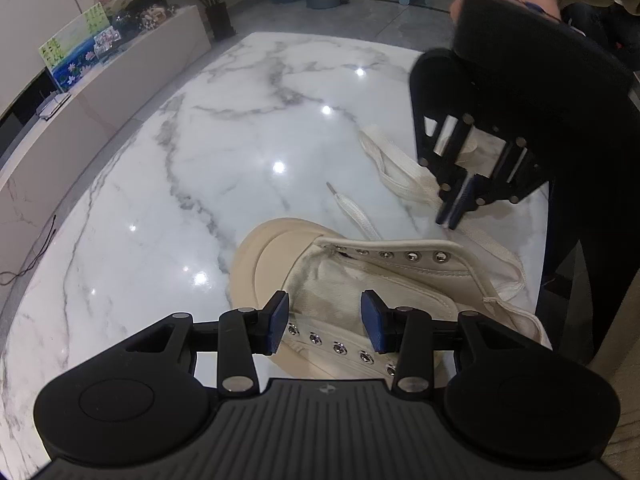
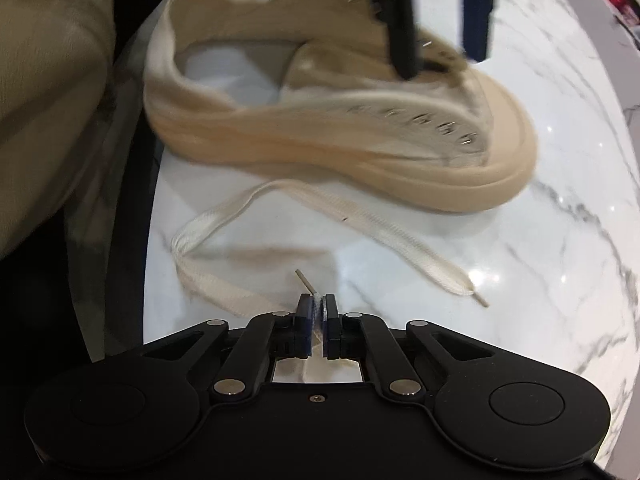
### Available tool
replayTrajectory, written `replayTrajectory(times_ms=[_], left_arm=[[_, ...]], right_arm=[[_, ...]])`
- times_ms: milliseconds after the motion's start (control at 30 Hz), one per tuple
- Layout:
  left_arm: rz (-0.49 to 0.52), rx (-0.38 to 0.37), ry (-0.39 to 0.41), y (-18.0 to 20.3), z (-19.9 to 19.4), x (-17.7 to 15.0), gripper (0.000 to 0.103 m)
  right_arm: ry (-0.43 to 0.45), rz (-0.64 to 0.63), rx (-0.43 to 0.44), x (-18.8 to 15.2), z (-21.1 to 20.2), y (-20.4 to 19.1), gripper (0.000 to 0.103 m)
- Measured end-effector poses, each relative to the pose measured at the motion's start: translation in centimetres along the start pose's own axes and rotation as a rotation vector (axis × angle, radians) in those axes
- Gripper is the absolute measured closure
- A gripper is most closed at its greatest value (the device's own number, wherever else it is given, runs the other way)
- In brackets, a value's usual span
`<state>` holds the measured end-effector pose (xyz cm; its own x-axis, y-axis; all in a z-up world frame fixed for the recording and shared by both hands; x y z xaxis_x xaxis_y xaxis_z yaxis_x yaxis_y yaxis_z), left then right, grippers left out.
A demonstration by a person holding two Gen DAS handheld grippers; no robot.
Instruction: Lace up shoes with both hands
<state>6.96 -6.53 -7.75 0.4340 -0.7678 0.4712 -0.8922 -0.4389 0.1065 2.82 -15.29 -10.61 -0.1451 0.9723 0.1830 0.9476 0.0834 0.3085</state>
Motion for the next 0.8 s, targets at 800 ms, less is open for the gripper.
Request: replayTrajectory(times_ms=[800], left_arm=[[0.240,0.062,-0.074,0.5,3.4,1.0,0.103]], right_arm=[[0.125,0.507,-0.088,2.9,-4.7,7.0,0.100]])
Point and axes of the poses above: each gripper's, at about its wrist camera, not at the fingertips, and z roughly the way its jaws point, y to its right, x to its top, the point moved 7 cm from there along z, roughly the way its jaws point, and after that the axes turned 14 degrees about -x, right-handed, at the moved point
